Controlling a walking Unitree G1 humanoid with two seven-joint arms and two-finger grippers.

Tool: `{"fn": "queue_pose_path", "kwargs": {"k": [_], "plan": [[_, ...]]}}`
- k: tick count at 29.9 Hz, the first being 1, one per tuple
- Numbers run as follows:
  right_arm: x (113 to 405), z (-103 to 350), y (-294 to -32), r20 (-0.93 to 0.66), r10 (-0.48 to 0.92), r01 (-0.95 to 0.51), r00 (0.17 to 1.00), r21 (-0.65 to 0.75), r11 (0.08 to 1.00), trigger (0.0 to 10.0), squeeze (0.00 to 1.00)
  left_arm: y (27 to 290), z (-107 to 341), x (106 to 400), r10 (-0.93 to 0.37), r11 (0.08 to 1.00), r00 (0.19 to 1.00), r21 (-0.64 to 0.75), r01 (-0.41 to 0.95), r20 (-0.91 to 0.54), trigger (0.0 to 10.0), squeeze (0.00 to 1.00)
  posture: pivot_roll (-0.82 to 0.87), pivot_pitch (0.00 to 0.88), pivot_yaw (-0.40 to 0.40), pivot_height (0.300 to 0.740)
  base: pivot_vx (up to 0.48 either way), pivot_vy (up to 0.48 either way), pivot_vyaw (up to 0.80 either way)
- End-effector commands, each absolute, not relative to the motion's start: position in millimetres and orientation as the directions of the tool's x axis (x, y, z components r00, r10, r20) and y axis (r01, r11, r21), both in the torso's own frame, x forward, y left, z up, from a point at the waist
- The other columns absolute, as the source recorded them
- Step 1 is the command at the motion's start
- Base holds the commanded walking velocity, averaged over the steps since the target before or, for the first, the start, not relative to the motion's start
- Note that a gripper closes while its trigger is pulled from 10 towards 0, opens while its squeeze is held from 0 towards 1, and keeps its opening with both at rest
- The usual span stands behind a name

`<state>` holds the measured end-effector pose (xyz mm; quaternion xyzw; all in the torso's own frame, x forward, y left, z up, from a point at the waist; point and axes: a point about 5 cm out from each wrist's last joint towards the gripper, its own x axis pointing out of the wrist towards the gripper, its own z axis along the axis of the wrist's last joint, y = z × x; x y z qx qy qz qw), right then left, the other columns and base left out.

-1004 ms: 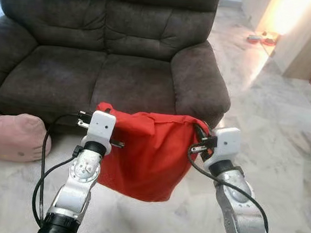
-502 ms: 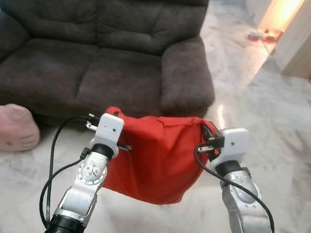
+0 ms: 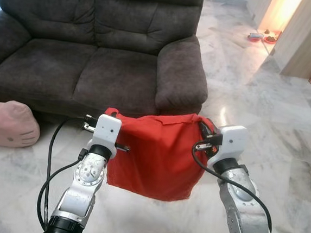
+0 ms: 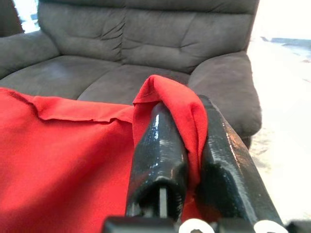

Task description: Move the pillow to the sofa from floor

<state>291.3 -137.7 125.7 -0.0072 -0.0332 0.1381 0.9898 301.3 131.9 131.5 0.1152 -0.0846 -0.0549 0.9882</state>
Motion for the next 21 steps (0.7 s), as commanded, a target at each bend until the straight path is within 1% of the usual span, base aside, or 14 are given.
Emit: {"fn": "queue_pose_path", "kwargs": {"k": [1, 10, 16, 21], "plan": [[292.7, 141.7, -133.0, 0.138, 0.299, -0.296, 0.944, -0.045, 0.954, 10.0, 0.00, 125.5, 157.6, 303.0, -0.151, 0.967, 0.947, 0.240, 0.083, 0.282, 10.0, 0.00, 0.10, 0.081, -0.058, 0.740, 0.000, 0.000, 0.00], [294.4, 142.4, -137.1, 0.141, 0.275, -0.273, 0.951, -0.034, 0.961, 10.0, 0.00, 124.1, 156.5, 303.4, -0.155, 0.966, 0.948, 0.245, 0.086, 0.278, 10.0, 0.00, 0.10, 0.079, -0.056, 0.740, 0.000, 0.000, 0.00], [291.7, 143.1, -131.7, 0.146, 0.313, -0.307, 0.939, -0.057, 0.950, 10.0, 0.00, 124.8, 157.5, 303.0, -0.145, 0.966, 0.947, 0.247, 0.073, 0.287, 10.0, 0.00, 0.10, 0.085, -0.059, 0.740, 0.000, 0.000, 0.00], [291.3, 144.4, -131.9, 0.154, 0.314, -0.310, 0.937, -0.047, 0.950, 10.0, 0.00, 126.3, 158.1, 302.8, -0.138, 0.967, 0.947, 0.247, 0.065, 0.290, 10.0, 0.00, 0.10, 0.088, -0.060, 0.740, 0.000, 0.000, 0.80]]}}
